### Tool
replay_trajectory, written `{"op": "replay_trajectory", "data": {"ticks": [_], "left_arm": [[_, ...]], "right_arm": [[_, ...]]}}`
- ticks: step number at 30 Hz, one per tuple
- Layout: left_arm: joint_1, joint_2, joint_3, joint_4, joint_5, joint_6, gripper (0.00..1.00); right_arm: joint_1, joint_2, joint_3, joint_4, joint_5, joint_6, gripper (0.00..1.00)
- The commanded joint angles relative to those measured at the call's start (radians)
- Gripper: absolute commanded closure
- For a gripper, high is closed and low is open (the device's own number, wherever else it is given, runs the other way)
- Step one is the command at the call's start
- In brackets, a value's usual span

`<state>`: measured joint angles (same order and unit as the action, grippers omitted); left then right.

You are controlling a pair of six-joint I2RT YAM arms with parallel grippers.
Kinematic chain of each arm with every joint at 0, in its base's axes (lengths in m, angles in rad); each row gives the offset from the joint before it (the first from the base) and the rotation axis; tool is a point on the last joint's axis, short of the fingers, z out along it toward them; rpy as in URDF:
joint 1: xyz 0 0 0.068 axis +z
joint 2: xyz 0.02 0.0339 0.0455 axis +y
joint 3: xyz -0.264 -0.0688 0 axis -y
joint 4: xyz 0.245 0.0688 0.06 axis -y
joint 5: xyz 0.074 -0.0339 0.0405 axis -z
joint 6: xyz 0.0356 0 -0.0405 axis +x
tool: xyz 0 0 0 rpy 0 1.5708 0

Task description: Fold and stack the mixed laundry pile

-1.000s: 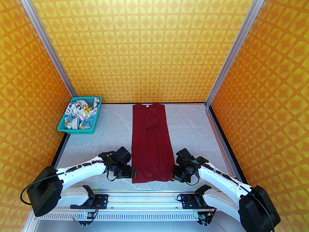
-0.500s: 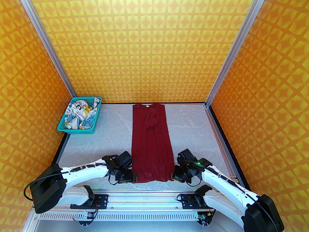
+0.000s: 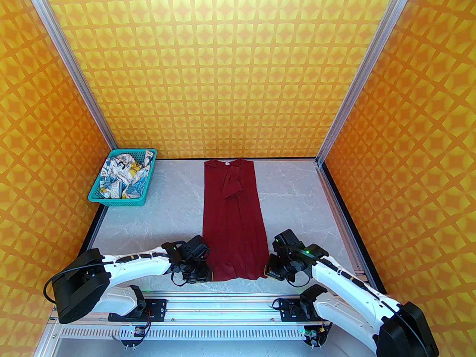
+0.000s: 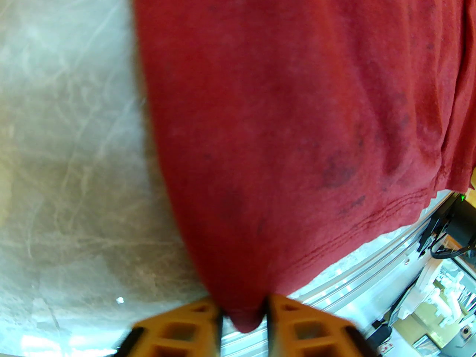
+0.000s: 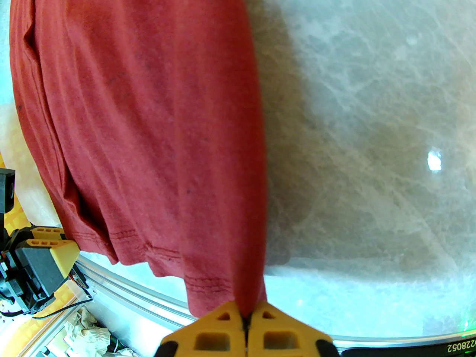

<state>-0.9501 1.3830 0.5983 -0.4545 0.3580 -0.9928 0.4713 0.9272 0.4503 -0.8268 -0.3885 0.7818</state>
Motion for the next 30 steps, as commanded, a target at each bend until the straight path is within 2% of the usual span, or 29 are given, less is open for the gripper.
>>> {"op": "replay_trajectory", "data": {"ticks": [1, 2, 15, 30], "left_arm": [[-0.006, -0.013, 0.010, -0.032, -0.027, -0.005, 0.96], [-0.007, -0.021, 0.011, -0.039, -0.031, -0.004, 1.00], [-0.006, -0.170, 0.069, -0.133, -0.104, 0.048, 1.00], [-0.006, -0.262, 0.121, -0.178, -0.161, 0.090, 1.00]], "right_arm": [[0.004, -0.023, -0.020, -0.005, -0.028, 0.022, 1.00], [0.004, -0.028, -0.024, -0.002, -0.033, 0.026, 1.00], [0.004, -0.088, 0.076, -0.144, -0.010, 0.014, 1.00], [0.004, -0.096, 0.169, -0.198, 0.019, 0.020, 1.00]]}}
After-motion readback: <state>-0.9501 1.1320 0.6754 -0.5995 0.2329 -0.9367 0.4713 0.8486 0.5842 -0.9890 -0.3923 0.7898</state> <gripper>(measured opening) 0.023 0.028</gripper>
